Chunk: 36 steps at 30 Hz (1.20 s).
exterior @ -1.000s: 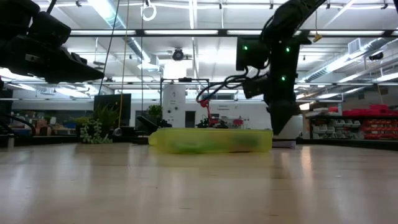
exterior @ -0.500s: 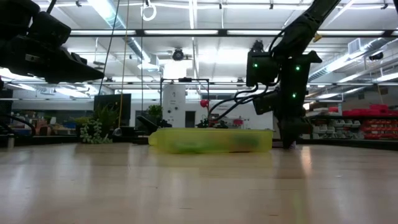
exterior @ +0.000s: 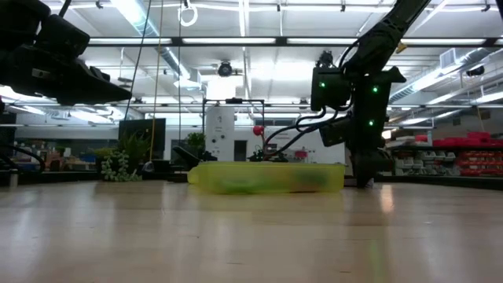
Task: Pack school essentials
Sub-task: Put the purple sticky notes into the yellow supply box
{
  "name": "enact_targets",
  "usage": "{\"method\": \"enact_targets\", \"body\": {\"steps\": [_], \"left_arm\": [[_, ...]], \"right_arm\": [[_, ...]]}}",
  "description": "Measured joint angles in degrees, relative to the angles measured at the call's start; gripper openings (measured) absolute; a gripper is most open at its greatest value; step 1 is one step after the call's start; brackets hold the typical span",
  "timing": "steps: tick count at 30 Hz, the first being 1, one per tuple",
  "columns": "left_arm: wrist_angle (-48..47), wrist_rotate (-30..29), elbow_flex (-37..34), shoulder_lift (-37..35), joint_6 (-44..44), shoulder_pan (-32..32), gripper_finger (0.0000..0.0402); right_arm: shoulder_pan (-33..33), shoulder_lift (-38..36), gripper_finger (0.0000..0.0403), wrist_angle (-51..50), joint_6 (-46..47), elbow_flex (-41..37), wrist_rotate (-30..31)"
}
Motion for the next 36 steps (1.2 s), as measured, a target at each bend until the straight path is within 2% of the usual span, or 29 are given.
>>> {"method": "enact_targets", "body": {"steps": [12, 32, 36], "left_arm": [[0.0, 0.0, 0.0, 0.0, -0.1, 0.0, 0.0021], [0.0, 0.0, 0.0, 0.0, -0.1, 0.0, 0.0014], [0.0, 0.0, 0.0, 0.0, -0.1, 0.0, 0.0013]], "right_arm": [[-1.3, 0.0, 0.0191, 0.3, -0.9, 0.1, -1.4], [-1.4, 0.1, 0.0015, 0.2, 1.6, -0.1, -2.6], [-1.4, 0.1, 0.0006, 0.2, 2.9, 0.0, -2.4]]}}
